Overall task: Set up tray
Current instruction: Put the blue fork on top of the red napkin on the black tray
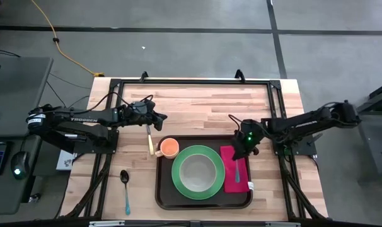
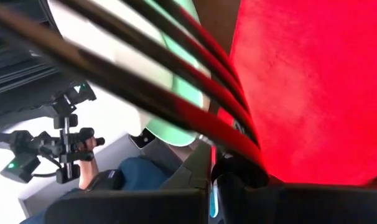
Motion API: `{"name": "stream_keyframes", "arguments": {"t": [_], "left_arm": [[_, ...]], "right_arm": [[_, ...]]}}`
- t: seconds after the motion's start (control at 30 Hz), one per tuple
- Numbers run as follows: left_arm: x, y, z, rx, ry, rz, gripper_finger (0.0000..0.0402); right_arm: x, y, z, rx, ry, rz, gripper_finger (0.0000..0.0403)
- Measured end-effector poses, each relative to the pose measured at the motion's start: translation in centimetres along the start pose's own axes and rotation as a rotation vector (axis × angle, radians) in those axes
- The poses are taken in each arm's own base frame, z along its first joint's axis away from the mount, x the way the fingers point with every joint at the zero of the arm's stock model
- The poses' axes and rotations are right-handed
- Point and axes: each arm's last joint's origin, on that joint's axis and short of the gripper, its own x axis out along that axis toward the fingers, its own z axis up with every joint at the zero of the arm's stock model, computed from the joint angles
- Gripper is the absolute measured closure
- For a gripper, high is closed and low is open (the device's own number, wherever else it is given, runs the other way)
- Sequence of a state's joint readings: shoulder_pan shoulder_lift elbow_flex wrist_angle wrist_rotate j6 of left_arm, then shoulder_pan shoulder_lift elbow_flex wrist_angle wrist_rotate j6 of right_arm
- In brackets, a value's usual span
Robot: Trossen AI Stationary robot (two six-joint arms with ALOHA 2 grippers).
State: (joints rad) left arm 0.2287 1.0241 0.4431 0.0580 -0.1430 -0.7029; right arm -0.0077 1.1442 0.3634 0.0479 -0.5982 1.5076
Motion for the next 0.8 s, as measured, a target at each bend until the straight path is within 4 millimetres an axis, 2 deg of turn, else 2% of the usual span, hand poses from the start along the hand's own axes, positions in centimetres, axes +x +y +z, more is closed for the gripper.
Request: {"name": "stream_keyframes", "arguments": {"t": [0.8], "left_arm": [[0.0,-0.1,-0.1,0.018,0.024,-0.027,0.0334]], "right_arm": [[2.3,-0.9,0.9,0.031,0.016,-0.055,0.0403]]}}
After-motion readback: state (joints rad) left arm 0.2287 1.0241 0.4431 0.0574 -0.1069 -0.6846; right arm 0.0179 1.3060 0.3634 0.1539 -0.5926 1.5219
